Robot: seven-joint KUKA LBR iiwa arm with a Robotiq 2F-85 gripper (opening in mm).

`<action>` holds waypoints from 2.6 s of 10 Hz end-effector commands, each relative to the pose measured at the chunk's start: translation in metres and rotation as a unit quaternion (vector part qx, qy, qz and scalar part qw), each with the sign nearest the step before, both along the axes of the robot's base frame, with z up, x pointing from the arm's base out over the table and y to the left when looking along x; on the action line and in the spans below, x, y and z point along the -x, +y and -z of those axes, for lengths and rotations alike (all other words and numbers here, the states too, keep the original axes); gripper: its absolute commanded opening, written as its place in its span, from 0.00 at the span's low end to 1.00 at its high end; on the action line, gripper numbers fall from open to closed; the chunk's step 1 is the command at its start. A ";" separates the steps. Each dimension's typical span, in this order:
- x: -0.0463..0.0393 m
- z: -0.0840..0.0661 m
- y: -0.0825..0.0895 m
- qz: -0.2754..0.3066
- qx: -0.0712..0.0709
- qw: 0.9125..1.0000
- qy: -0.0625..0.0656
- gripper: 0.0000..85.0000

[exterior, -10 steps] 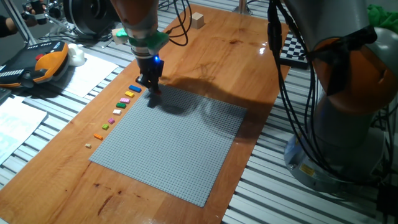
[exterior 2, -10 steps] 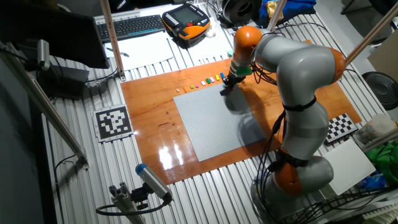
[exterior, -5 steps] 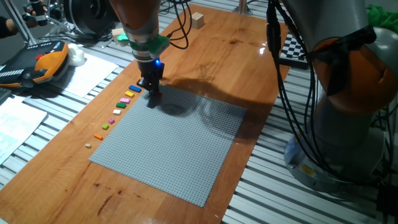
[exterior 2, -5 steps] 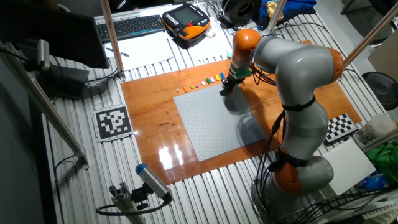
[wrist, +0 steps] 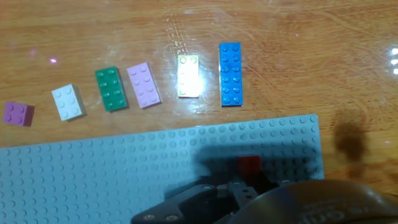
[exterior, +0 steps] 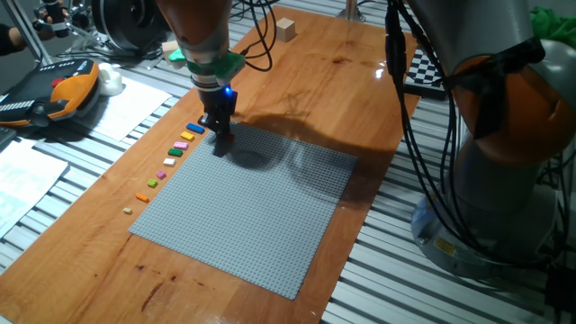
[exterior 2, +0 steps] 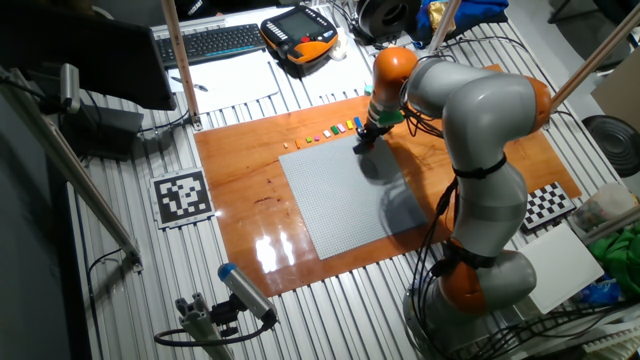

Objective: Stack small Lego blocks randomly, one at a time

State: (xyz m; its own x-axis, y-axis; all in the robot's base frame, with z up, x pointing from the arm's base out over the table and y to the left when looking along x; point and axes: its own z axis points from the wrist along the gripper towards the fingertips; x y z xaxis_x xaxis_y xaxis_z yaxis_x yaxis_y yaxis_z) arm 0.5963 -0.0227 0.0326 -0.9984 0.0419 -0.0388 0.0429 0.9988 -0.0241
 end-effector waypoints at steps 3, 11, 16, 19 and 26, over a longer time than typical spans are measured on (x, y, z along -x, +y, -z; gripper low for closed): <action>-0.0002 0.001 -0.002 -0.003 -0.001 1.000 0.000 0.00; -0.0019 0.002 -0.002 -0.005 0.003 1.000 0.000 0.00; -0.0009 0.003 -0.002 0.011 0.001 1.000 -0.002 0.00; 0.0004 0.004 -0.002 0.024 0.004 1.000 -0.001 0.00; 0.0013 0.008 -0.002 0.034 0.003 0.999 -0.002 0.00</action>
